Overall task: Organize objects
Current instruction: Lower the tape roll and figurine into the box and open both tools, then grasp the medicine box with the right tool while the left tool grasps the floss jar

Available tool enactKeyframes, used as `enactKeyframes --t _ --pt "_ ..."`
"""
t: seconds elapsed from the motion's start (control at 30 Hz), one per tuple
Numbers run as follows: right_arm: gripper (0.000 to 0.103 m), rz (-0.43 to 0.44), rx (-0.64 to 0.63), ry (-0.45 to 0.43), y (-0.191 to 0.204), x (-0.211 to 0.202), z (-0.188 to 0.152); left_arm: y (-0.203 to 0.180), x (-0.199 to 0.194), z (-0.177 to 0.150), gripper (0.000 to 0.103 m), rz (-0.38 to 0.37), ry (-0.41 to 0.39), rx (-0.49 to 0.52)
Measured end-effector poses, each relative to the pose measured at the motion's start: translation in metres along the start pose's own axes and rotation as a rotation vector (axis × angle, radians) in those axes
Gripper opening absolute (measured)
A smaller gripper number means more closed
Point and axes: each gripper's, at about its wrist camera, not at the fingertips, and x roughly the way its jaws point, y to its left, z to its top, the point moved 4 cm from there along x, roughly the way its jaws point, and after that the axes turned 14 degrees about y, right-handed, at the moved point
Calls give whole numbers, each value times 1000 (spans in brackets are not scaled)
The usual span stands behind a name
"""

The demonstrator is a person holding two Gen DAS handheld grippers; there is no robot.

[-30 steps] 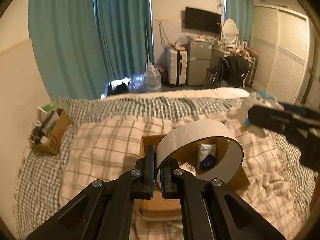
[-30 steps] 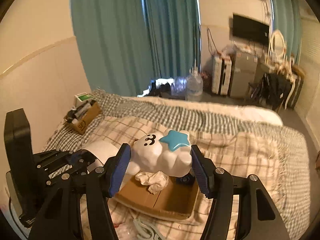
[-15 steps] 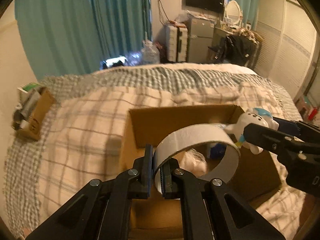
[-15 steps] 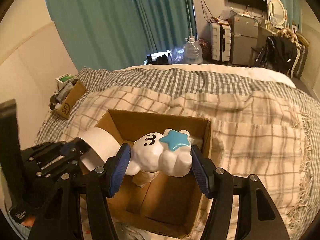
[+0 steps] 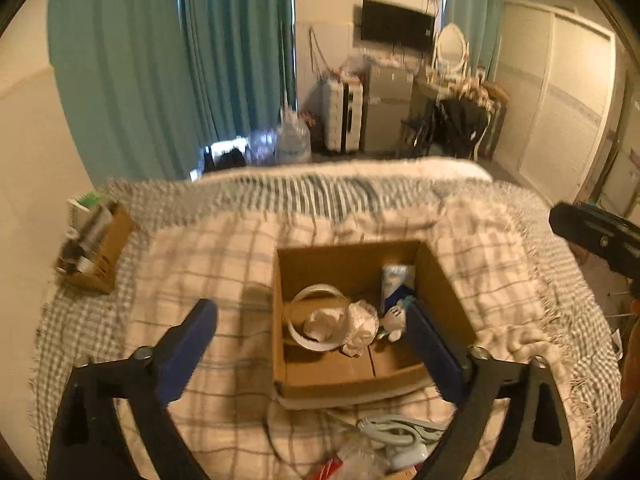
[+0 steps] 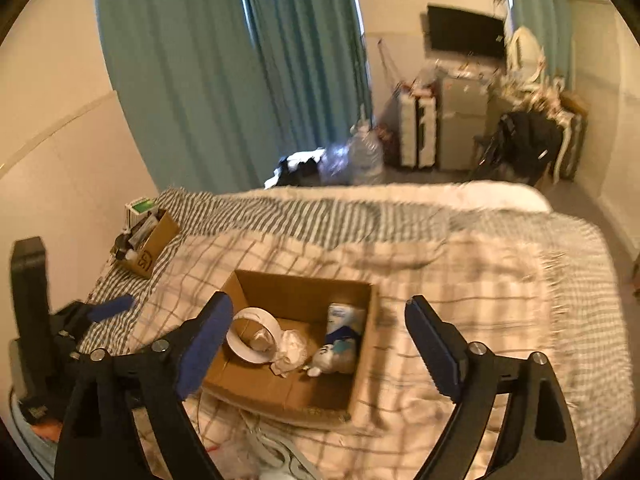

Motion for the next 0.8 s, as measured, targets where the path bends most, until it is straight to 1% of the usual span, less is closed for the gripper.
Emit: enactKeyframes --t 0.07,0.13,0.2,0.27,0.33,0.43,0.53,0.6,0.67,0.8 --pt "88 -41 -31 -30 6 -33 -7 0 -35 -7 103 13 -53 15" --pt "90 -55 -56 -56 14 -66 -19 4 -61 -16 103 36 -89 17" --pt "91 -64 -70 -72 20 -87 -28 8 -83 -27 103 41 -119 15" --pt "92 -90 -90 -91 31 -109 -41 12 -101 -42 103 40 -141 4" --pt "92 -105 -112 -93 41 -122 -56 18 -113 -57 103 49 -158 -18" --pt "92 -113 -137 -95 57 -132 -79 28 -124 -86 103 38 -185 -53" --pt "92 -120 -159 -82 70 -128 -107 36 -124 -116 103 36 -191 -92" --pt "92 -110 -157 -56 77 -115 -127 38 -115 -135 103 30 -180 -111" --pt "92 -97 -149 -10 81 -92 -145 43 -102 -156 103 38 -161 -133" --pt "92 -105 -146 101 87 -37 -180 47 -67 -194 103 74 -99 -162"
